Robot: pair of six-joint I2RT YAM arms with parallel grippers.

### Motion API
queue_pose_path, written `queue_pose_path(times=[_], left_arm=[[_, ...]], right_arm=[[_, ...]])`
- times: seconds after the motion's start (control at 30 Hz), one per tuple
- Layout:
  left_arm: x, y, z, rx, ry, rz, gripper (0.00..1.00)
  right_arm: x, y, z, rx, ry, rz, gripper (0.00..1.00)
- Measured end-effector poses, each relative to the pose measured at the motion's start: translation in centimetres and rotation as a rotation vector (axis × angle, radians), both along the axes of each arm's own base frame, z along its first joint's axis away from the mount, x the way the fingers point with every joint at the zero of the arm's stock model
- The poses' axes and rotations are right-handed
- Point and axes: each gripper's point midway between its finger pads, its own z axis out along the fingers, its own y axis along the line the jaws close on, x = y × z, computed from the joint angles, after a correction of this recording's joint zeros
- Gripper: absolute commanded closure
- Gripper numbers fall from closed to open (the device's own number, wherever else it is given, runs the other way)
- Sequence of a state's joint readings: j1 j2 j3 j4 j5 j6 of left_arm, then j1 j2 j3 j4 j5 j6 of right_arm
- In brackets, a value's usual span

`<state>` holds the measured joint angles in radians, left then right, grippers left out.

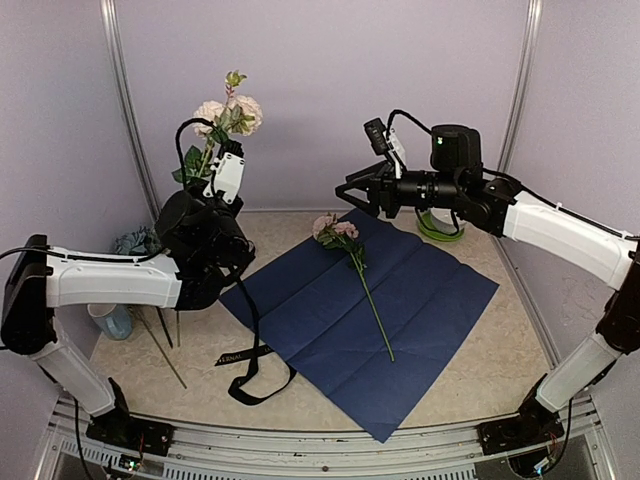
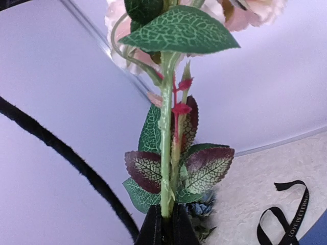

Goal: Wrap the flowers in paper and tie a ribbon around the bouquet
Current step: Pass from the left arm to the right

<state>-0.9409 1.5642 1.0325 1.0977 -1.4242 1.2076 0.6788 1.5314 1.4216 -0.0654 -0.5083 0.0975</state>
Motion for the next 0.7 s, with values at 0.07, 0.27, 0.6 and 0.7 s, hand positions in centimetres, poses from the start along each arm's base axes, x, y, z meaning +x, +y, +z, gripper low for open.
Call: queue_pose_path(times=[0.07, 0.27, 0.6, 0.7], left_arm=[[-0.6, 1.2, 1.0, -0.017, -0.010, 0.035, 1.00], [-1.8, -5.3, 7.7, -0.274, -0.163, -0.314, 1.00], [-5.4, -18.1, 4.3, -0.733, 0.040, -1.188, 1.00], [-7.4, -20.8, 2.8, -0.784, 0.138, -1.353, 1.00]], right_arm=[[-0.1, -0.1, -0.5, -0.005, 0.001, -0.001, 0.48], [-0.8, 0.2, -0.5, 0.027, 0.016, 0.038, 0.45], [-5.0, 1.1, 5.2, 0.244, -0.039, 0.239, 0.26], [-6.2, 1.6, 6.1, 0.274, -0.049, 0.280, 0.33]])
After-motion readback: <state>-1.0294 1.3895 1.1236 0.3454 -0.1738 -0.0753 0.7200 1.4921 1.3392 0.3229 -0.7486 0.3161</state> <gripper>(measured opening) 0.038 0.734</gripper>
